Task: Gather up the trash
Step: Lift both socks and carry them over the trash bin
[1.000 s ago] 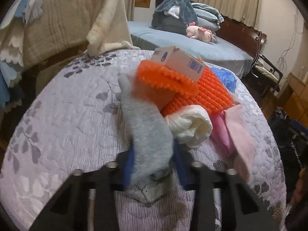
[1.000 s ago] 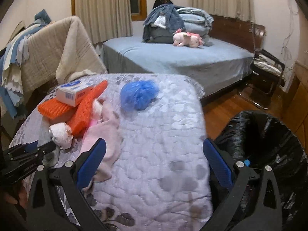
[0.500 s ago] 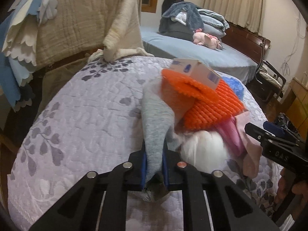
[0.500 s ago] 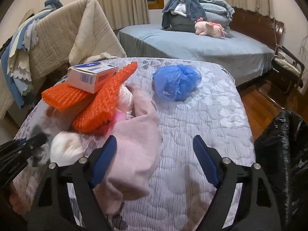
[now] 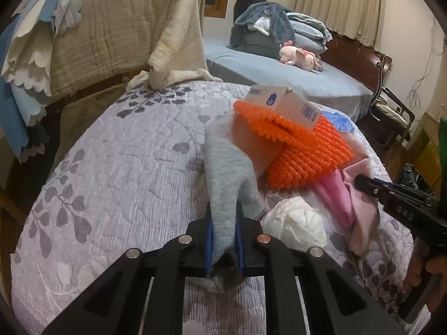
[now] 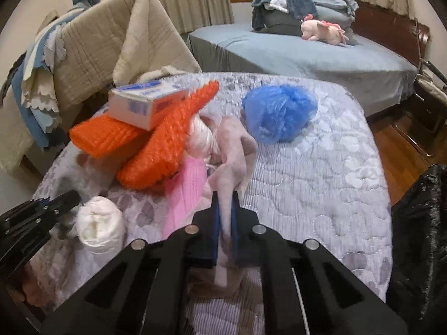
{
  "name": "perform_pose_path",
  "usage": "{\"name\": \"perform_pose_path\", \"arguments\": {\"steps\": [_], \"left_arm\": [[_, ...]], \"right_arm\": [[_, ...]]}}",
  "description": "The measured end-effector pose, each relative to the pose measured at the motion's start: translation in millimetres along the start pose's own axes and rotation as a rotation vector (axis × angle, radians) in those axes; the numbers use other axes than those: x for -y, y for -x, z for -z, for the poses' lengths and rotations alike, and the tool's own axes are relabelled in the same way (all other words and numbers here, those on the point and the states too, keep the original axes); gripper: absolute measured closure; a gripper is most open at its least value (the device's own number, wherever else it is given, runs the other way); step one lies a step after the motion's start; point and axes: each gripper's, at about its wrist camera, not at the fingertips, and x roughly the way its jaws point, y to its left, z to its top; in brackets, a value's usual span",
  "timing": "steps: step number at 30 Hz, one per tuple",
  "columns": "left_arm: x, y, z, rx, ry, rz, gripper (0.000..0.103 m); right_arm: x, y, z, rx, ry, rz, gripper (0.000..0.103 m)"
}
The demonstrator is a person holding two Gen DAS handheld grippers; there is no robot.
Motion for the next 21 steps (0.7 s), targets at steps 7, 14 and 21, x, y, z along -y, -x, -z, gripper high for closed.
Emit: {"name": "perform_pose_path", "arguments": {"steps": [7, 14, 21], "left_arm": [[11, 22, -11, 0.049, -0.022, 0.013, 0.089], [21, 48, -22, 0.092, -0.030, 0.031, 0.089], [33, 72, -26, 0.120, -0.043, 0.052, 0.089]], "right_arm": [[3, 31, -7, 0.043, -0.006, -0.001, 0.096], [2, 55, -13, 0.083, 0.009, -0.003, 0.096], [-2, 67, -16, 0.102, 0.010, -0.013, 0.096]]}}
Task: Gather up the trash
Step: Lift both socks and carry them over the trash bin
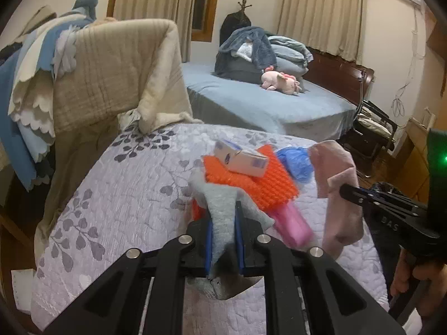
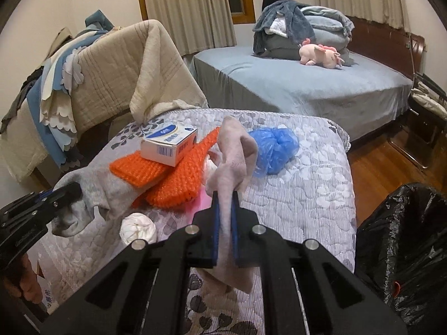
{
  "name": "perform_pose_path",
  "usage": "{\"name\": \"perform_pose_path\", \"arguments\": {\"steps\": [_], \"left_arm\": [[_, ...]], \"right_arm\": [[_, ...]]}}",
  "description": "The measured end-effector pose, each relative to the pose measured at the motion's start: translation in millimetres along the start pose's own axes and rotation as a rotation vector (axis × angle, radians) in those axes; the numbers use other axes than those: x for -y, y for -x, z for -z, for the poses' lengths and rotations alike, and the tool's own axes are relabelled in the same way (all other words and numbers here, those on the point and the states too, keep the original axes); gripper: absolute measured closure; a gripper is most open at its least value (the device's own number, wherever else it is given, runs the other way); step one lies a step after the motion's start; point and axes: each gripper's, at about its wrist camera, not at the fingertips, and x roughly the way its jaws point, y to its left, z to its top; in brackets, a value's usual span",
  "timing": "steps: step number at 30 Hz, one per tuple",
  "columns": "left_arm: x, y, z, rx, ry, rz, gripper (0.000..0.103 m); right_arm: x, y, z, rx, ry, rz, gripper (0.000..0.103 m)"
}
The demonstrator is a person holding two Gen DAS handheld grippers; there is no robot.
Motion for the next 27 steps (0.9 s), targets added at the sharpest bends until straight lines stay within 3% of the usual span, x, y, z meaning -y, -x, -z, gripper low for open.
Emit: {"name": "perform_pose_path", "arguments": {"steps": [12, 27], "left_arm": [[45, 27, -19, 0.068, -0.056, 0.118, 0.089], [116, 33, -27, 0.103, -0.140, 0.287, 0.089]], "right_arm": [[11, 34, -8, 0.048, -0.023, 0.019, 0.096], [60, 92, -4, 0.123, -0.093, 0.116, 0.096]]}}
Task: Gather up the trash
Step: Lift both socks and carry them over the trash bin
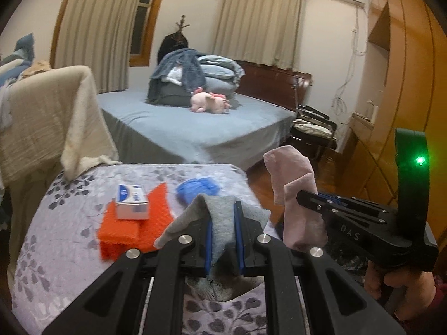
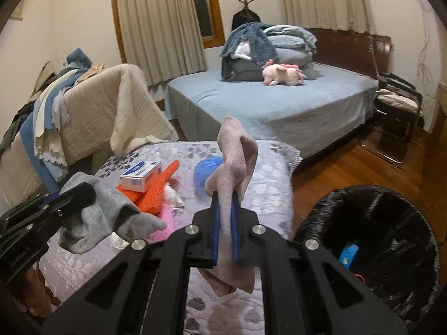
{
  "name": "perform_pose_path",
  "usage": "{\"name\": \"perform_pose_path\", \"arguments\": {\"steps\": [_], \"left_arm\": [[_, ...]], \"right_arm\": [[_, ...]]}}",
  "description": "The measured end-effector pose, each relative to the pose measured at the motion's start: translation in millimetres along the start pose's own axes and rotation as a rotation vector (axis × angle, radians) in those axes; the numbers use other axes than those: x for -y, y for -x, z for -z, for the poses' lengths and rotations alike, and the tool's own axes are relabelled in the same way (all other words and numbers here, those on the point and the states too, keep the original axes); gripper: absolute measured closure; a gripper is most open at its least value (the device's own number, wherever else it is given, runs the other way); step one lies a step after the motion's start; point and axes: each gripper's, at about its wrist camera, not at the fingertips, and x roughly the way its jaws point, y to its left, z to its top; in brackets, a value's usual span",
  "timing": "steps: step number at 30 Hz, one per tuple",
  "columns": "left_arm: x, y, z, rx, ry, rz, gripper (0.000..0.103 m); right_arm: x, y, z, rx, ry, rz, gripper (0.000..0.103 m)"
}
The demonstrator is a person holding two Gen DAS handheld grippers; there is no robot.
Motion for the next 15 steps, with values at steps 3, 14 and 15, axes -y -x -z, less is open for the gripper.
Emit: {"name": "perform_pose_path", "arguments": {"steps": [3, 14, 15], "left_arm": [[15, -10, -2, -0.010, -0.018, 0.034, 0.089], [74, -43, -8, -0.044, -0.087, 0.154, 0.089], [79, -46, -9, -0.046, -0.092, 0.164, 0.089]], "right_arm": [[13, 10, 0, 0.010, -0.010, 0.030, 0.096], [74, 44, 11, 0.026, -0.072, 0.180, 0.096], [78, 45, 12, 0.025, -0.076, 0.193, 0.096]]}}
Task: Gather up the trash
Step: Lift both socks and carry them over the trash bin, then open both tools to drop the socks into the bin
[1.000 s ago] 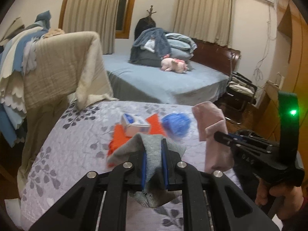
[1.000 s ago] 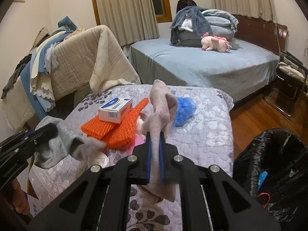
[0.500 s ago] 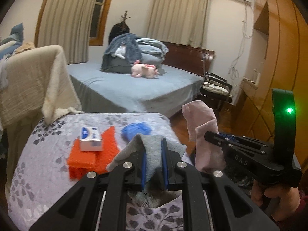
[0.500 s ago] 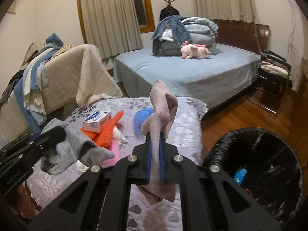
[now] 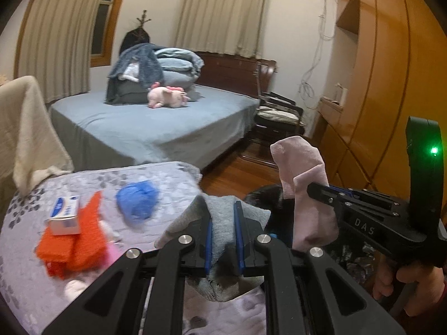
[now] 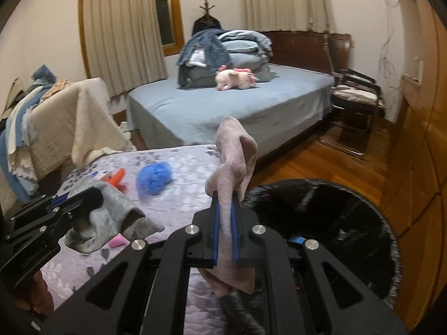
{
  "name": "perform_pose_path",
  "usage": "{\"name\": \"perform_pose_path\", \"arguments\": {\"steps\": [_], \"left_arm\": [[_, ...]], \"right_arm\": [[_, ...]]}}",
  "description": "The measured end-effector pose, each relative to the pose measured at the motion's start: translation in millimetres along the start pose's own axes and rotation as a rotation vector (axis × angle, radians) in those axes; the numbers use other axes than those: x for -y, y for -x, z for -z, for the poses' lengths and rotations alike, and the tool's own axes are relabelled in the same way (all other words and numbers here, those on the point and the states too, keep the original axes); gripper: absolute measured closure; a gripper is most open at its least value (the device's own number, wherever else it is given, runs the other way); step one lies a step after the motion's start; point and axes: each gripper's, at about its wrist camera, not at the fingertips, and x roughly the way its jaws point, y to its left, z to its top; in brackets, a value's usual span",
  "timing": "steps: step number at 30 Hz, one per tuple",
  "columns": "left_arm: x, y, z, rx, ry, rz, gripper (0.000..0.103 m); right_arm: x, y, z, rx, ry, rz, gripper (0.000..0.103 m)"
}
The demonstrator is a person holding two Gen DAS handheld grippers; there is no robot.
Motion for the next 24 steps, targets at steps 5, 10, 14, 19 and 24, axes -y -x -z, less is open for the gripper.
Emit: {"name": "perform_pose_path", "arguments": {"steps": [5, 10, 14, 19, 24], "left_arm": [[26, -23, -5, -0.016, -0.020, 0.057, 0.089], [54, -44, -10, -0.027, -0.044, 0.119, 0.089], [75, -57, -17, -0.027, -0.053, 0.169, 0.089], [99, -65, -28, -0.015, -0.052, 0.237, 0.089], [117, -68, -35, 0.002, -0.052, 0.285, 0.089]], "right_arm": [[30, 8, 7, 0.001, -0.032, 0.072, 0.096], [59, 15, 13, 0.001, -0.066, 0.137, 0.096], [81, 21, 21, 0.003, -0.094, 0.183, 0.096], [103, 27, 28, 0.002, -0.120, 0.228, 0.096], [122, 31, 34, 0.003, -0.148, 0.263, 0.096]]}}
